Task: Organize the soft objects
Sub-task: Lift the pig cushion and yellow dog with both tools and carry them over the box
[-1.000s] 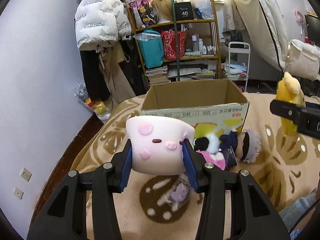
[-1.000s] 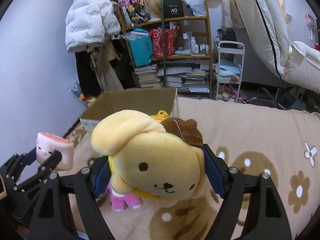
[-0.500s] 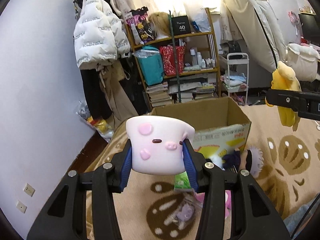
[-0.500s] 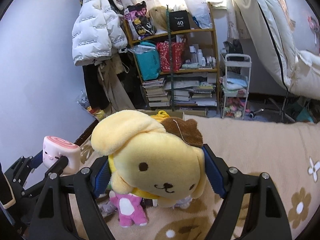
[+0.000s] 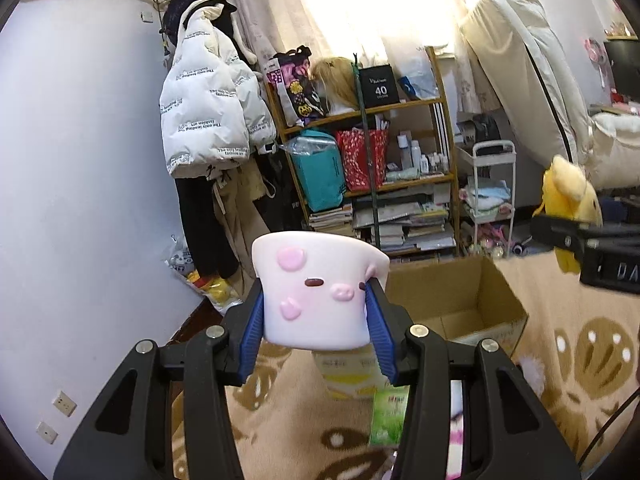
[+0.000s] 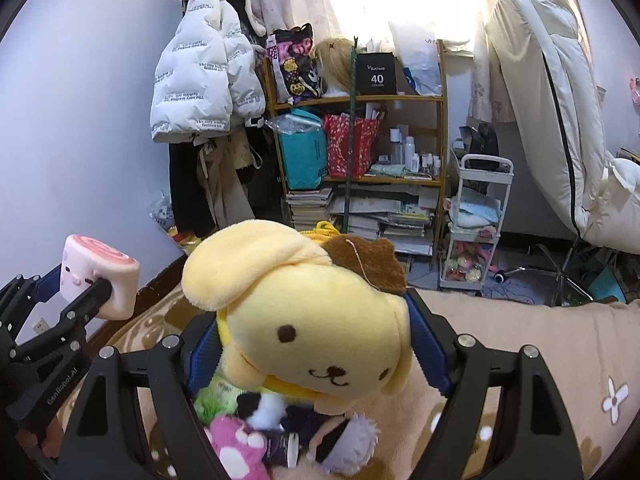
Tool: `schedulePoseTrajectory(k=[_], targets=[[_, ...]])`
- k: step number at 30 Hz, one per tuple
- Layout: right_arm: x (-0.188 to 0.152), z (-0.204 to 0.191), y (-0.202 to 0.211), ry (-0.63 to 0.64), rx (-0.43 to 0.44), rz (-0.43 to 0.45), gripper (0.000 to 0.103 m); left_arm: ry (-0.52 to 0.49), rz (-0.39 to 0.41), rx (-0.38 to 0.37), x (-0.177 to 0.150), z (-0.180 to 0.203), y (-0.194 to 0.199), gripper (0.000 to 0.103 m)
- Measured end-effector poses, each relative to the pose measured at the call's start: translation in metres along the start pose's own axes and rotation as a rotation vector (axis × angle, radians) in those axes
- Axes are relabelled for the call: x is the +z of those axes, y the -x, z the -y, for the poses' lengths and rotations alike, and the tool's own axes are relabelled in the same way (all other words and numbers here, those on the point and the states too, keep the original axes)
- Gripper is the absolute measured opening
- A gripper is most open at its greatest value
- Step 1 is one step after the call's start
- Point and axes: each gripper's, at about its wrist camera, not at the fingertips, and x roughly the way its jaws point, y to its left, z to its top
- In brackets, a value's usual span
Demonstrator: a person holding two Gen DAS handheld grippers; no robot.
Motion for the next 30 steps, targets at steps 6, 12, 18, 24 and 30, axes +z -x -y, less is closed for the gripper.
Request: schedulePoseTrajectory(k=[6,12,18,24,30], targets=[[0.011,-0.011,-0.023,0.084,-0.005,0.023,0.086,-0.004,0.038,0.013,0.02,0.004,-0.02,0.047],[0.002,-0.029,-0.049,0.193,-0.039,0.011,0.086,0.022,0.007,-0.001,0.018,0.007,-0.045,0.048],[-0.023,-0.037,-0.079,0.257,-0.053,-0.065,0.086,0.071,-0.071,-0.032,0.0,0.01,-0.08,0.048],[-0.039,-0.036,-0.101,0.237,-0.024,-0.119,0.086,0.066,-0.147,-0.066,-0.016,0.014,-0.109,0.049],[-0.042,-0.028,-0.107,0.178,0.061,-0.121,0.087,0.126,-0.209,-0.148,-0.026,0.005,-0.129,0.051]])
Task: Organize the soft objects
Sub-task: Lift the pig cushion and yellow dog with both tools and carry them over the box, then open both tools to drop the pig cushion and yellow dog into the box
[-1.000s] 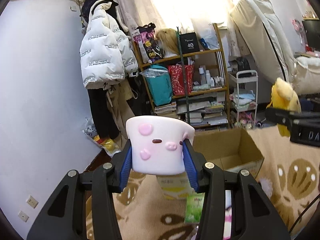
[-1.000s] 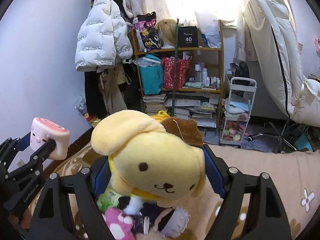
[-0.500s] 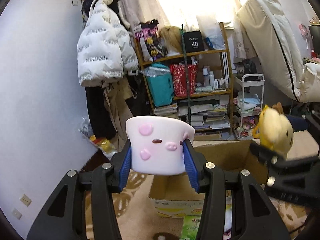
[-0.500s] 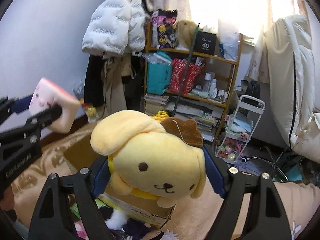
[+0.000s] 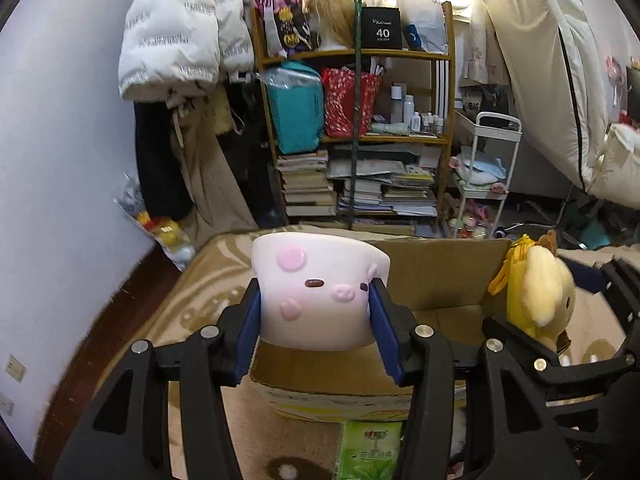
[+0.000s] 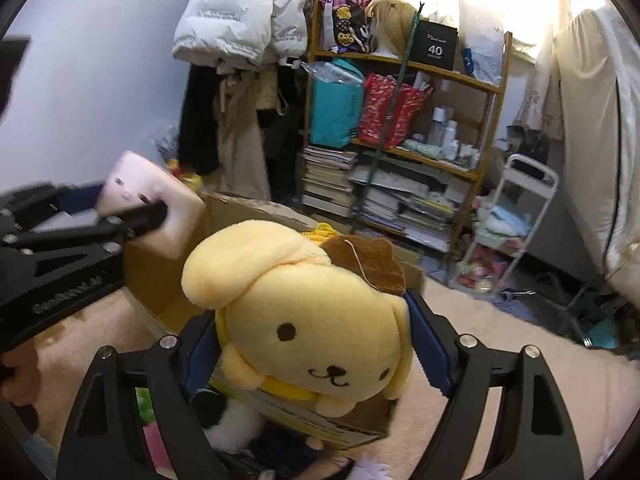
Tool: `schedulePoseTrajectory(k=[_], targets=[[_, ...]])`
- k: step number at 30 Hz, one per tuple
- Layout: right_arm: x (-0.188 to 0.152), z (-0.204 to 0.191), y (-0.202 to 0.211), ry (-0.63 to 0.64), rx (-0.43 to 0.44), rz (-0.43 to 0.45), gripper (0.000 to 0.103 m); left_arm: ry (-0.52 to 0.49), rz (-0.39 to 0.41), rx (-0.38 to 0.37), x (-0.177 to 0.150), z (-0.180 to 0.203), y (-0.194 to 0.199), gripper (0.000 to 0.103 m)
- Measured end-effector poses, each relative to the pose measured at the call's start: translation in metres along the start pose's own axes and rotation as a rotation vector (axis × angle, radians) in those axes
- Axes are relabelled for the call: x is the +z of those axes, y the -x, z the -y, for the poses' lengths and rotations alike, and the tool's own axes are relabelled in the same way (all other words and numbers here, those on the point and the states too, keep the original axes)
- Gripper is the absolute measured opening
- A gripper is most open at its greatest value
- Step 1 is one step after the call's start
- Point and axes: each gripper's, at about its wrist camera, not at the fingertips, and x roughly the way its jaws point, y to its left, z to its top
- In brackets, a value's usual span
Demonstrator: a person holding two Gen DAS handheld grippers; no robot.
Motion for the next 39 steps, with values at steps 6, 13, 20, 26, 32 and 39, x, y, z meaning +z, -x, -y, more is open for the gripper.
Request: schedulePoseTrajectory(k=[6,13,20,26,32,39], targets=[[-0.006,0.001,-0.005,-0.012,0.017,-0.031,0.088,-0.007,-0.017,0.008,0.0,-0.002,-0.004,0.056],[-0.011,-0.002,-0.002,-0.02,0.032,-0.049,0.1,-0.025,-0.041,0.023,-0.003,0.002,-0.006,0.06],[-0.011,-0.006,0.007,-0.01,0.027,-0.052,0.103,-0.05,0.003,0.068,-0.003,0.006,0.009,0.083],[-0.011,0.001,0.018,-0.063,0.029,-0.056,0.103,-0.043,0.005,0.088,-0.005,0.003,0.026,0.092],[-0.013,-0.004,0.038,-0.054,0.019,-0.044,0.103,-0.05,0.006,0.116,-0.011,-0.004,0.048,0.096],[-0.021,-0.021,0.056,-0.031,0.024,-0.067,0.103,-0.045,-0.069,0.124,-0.024,-0.016,0.066,0.096]])
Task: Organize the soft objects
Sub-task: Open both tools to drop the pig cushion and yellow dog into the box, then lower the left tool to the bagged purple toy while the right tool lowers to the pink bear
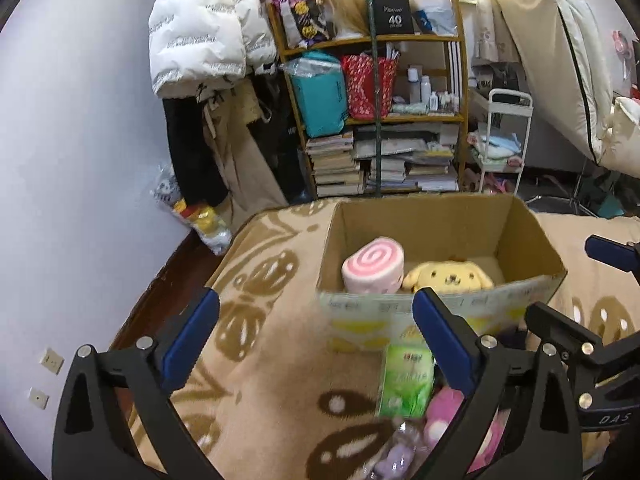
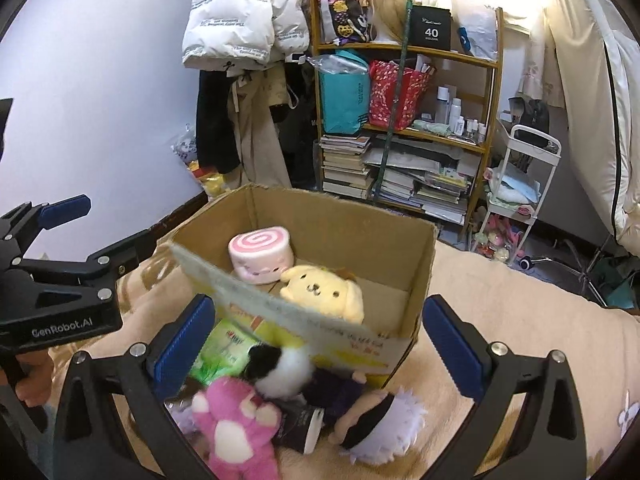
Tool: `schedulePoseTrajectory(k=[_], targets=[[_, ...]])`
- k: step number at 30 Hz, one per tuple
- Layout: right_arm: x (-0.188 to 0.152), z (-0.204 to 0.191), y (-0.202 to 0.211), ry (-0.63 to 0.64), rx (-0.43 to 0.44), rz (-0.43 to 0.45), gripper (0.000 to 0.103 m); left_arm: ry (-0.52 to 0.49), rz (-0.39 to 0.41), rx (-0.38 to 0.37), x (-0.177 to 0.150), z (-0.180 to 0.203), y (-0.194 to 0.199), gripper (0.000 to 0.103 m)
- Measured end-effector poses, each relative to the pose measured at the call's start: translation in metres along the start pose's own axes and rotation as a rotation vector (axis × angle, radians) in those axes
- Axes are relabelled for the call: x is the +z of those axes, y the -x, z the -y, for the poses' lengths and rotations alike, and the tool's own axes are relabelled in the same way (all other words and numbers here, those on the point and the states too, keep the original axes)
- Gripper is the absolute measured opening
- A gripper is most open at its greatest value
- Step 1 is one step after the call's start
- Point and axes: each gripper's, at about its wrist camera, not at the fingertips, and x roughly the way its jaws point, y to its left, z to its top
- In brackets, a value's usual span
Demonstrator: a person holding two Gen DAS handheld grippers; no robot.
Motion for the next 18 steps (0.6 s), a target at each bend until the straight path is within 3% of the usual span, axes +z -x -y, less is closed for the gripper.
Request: schedulePoseTrajectory(k=[6,18], targets=[[-0.005,-0.011,0.013,0.017,0.0,-0.049,0.103,-0.009,-0.036,0.022,-0.008,-0.011,0.012,0.096],[-0.032,-0.031,0.021,0.04,0.038,-0.163,0.103,-0.012,-0.205,-0.025,-0.041,-0.022,0.017,0.096]])
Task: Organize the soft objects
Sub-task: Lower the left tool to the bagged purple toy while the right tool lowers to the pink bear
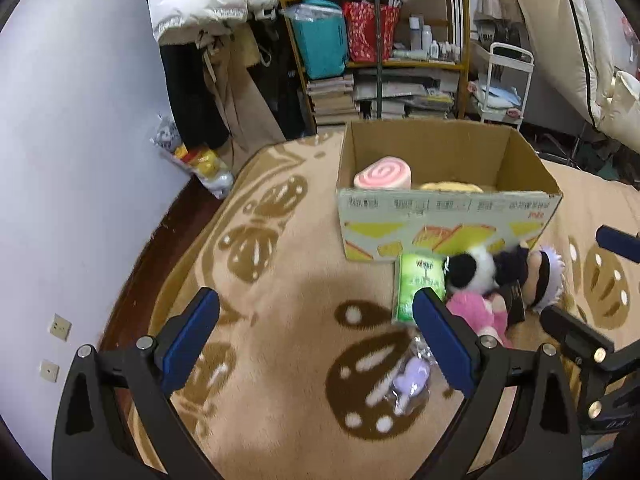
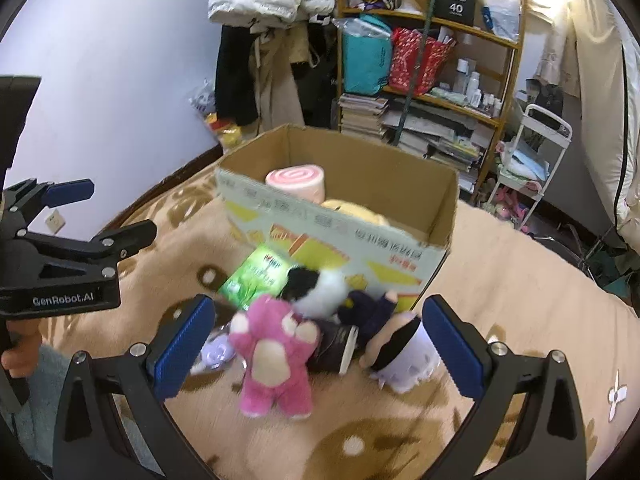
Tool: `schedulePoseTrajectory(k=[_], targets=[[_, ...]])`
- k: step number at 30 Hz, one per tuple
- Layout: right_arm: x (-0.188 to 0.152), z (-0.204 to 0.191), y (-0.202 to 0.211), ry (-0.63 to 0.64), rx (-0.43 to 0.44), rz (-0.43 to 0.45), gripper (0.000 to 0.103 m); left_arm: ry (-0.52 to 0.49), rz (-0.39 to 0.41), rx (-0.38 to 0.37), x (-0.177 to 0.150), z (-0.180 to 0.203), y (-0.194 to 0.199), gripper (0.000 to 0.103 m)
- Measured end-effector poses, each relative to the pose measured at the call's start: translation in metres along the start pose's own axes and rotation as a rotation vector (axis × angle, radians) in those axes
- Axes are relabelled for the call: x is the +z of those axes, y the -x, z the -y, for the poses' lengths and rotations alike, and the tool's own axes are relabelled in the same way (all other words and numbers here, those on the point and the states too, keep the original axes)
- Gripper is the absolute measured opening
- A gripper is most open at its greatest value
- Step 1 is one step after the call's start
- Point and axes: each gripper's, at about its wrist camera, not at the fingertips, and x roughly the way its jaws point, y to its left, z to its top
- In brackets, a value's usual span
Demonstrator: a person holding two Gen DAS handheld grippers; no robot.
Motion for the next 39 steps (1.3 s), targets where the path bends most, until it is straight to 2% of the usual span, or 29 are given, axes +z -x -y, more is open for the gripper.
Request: schedulePoseTrajectory(k=[8,14,16,23,37,38,39], targets=[[-0.012,-0.008,-0.017,-0.011,0.051,-0.09,0.103,-0.002,-0.088,-0.031,-0.005,0.001,-0.019,0.096],[-0.016,-0.007,-0.037,-0.026,0.056,-0.145,0.103,0.003,-0.132,-0.046,-0.006,0.004,-0.034,0.096],[-0.017,-0.006,-0.044,-0.032,0.071,-0.167,0.1,0.003,-0.152,-0.061,-0.006,0.005,-0.04,0.096],[-0.026,-0.011,-0.065,-0.046,0.126,-0.245,0.099,-0.028,-0.199,-0.054,-0.009,0.014,-0.056,0.096],[-0.045,-0.015,-0.103,-0.055,0.149,-0.386,0.098,-0.055,-0.335,-0.101,-0.022,0.035,-0.092,0.096],[-0.046,-0.016,-0.105,-0.05,0.154,-0.393,0.098,-0.055,-0.348,-0.114,-0.023,0.037,-0.094,0.096],[-0.047,-0.018,-0.107,-0.047,0.16,-0.4,0.091,-0.053,-0.359,-0.124,-0.024,0.037,-0.096,0.096]])
